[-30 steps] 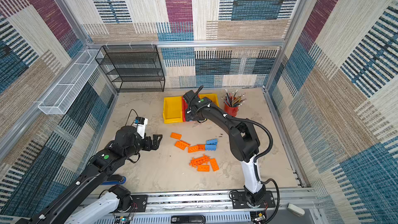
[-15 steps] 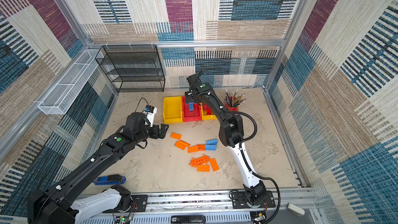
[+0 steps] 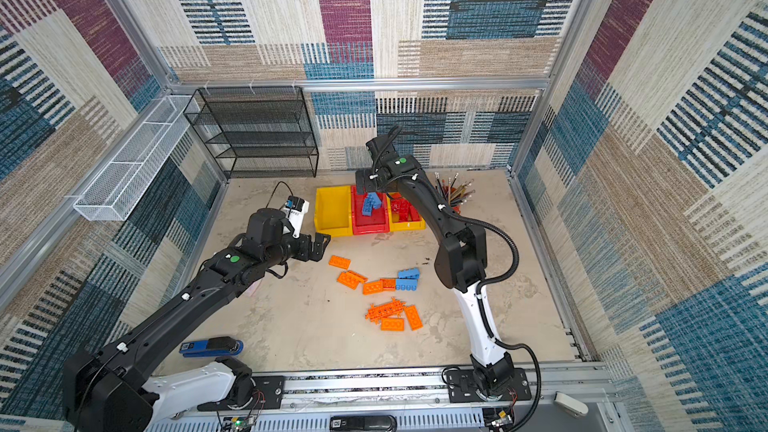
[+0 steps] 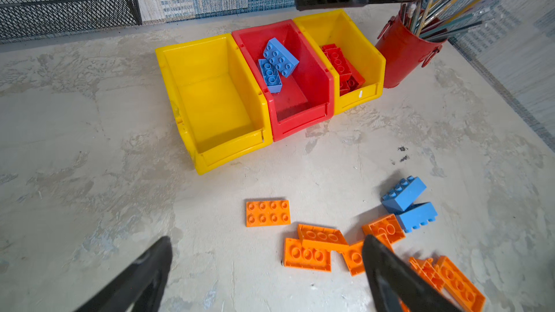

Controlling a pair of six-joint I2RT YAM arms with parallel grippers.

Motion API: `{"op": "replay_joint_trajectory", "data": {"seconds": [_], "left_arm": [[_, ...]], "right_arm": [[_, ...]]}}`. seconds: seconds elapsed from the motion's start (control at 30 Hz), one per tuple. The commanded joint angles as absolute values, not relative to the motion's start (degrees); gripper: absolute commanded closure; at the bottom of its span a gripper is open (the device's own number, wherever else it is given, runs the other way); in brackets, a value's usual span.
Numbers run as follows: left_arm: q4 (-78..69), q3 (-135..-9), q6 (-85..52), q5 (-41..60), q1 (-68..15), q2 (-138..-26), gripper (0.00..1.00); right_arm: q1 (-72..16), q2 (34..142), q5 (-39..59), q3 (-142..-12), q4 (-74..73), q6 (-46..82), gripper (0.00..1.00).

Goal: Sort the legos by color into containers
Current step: 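Release the blue brick into the red bin and return the right gripper to the bricks, then grasp the next blue brick beside the orange bricks with the right gripper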

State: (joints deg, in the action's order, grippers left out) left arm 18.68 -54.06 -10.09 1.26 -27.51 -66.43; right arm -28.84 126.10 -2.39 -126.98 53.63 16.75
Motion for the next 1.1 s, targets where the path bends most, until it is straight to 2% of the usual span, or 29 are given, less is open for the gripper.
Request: {"op": "replay_joint_trajectory", "data": {"seconds": [0.0,0.23,0.33,0.5,0.67,1.07], "left_arm": [[17.03,-52.54,-11.8,5.75,-27.67,-64.8,0.01],[17.91,-49.55,-11.34,3.28,-36.36,-62.0,0.01],[17.94,-48.5,-12.7,2.28,-41.57,-62.05,0.01],[15.43,-45.15,-18.61,2.0,-46.89,-60.87,0.01],[16.06,-43.39,-21.47,0.49,-49.62,-59.39,0.01],[15.12,-42.92,-22.09,-1.37,-50.41,-59.12,0.01]], "right_arm": [[-28.83,116.79,-5.63,-112.42,49.73,20.61,0.01],[-28.92,96.51,-3.53,-79.67,43.01,25.99,0.01],[-29.05,90.21,-2.54,-69.23,42.13,27.71,0.0],[-29.31,83.27,0.04,-56.41,39.02,29.64,0.07],[-29.62,82.4,1.51,-53.12,37.13,28.61,0.1],[-29.62,90.37,1.3,-57.47,35.72,22.95,0.1]]}}
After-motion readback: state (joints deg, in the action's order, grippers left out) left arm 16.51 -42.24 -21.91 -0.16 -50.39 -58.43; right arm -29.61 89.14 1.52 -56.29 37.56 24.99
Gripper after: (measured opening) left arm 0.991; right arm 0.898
